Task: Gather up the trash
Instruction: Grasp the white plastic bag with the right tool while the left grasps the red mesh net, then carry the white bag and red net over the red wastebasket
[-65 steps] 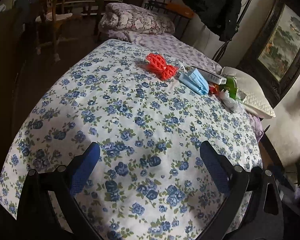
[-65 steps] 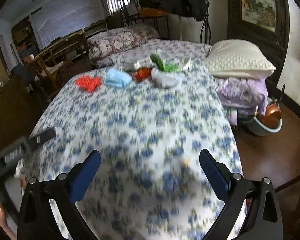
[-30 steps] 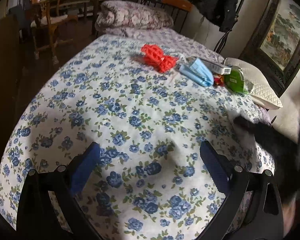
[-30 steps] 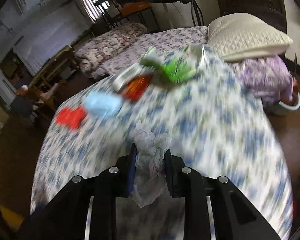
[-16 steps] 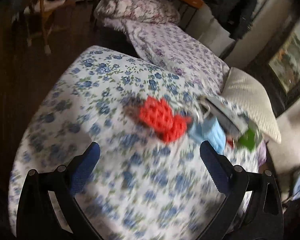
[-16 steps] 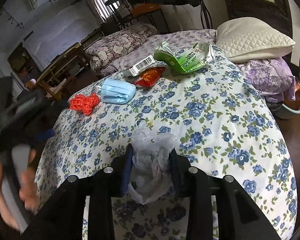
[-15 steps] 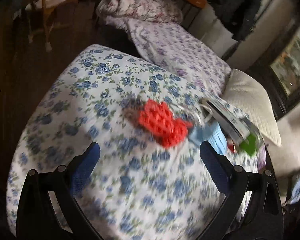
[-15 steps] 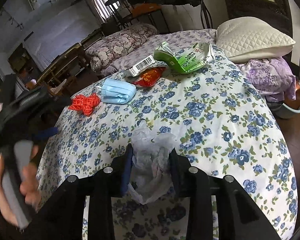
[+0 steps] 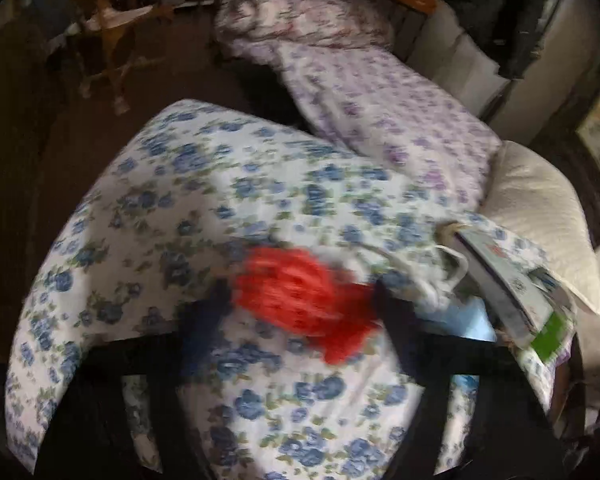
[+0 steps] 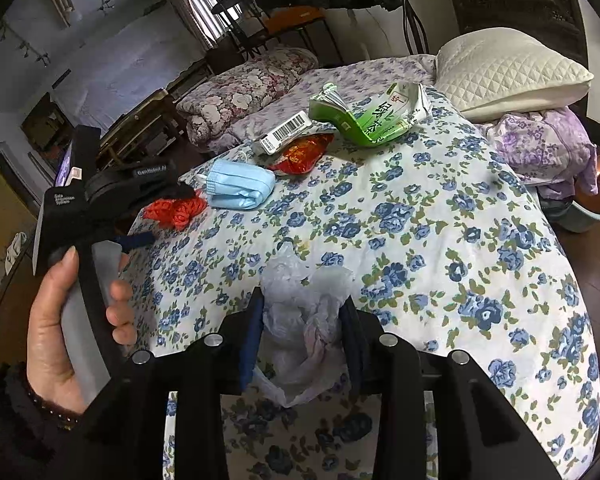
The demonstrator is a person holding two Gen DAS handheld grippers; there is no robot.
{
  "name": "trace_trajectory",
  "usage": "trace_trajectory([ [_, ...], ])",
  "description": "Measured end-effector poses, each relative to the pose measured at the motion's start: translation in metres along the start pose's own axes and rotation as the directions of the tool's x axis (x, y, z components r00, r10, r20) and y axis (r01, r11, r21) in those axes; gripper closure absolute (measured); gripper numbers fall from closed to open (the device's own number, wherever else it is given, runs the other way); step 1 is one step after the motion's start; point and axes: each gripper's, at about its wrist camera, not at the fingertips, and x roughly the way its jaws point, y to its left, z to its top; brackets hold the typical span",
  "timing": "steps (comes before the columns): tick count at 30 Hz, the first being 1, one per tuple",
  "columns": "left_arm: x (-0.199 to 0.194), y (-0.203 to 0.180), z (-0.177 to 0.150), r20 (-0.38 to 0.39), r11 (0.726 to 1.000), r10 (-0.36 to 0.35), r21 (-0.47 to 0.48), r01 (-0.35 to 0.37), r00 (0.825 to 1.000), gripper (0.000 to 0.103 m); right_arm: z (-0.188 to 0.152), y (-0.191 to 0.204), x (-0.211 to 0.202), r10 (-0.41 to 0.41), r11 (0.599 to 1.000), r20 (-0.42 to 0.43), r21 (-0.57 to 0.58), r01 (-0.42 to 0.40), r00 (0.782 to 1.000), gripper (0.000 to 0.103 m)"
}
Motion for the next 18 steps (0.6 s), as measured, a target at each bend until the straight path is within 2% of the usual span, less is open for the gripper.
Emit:
trace_trajectory([
  [5,-0.013,-0.001,-0.014,0.028,0.998,0.009,0.058,-0.011,1.0,0.06,0.0,-0.001,-0.001,-0.001,1.0,0.0,0.0,0.001,1.0,0.066],
  [12,-0.075,0.013,-0.077,0.055,0.988,-0.068,0.145,0.06,0.996,0.06,-0.005,0.0,-0.006,-0.011,1.0,0.001,-0.004,0.011,1.0,0.069],
  [18,-0.13,0.013,-0.129,0.088,0.978,-0.149,0.159,0.133,0.985,0.06,-0.016,0.002,-0.021,-0.021,1.0,-0.012,-0.006,0.021,1.0,0.069],
])
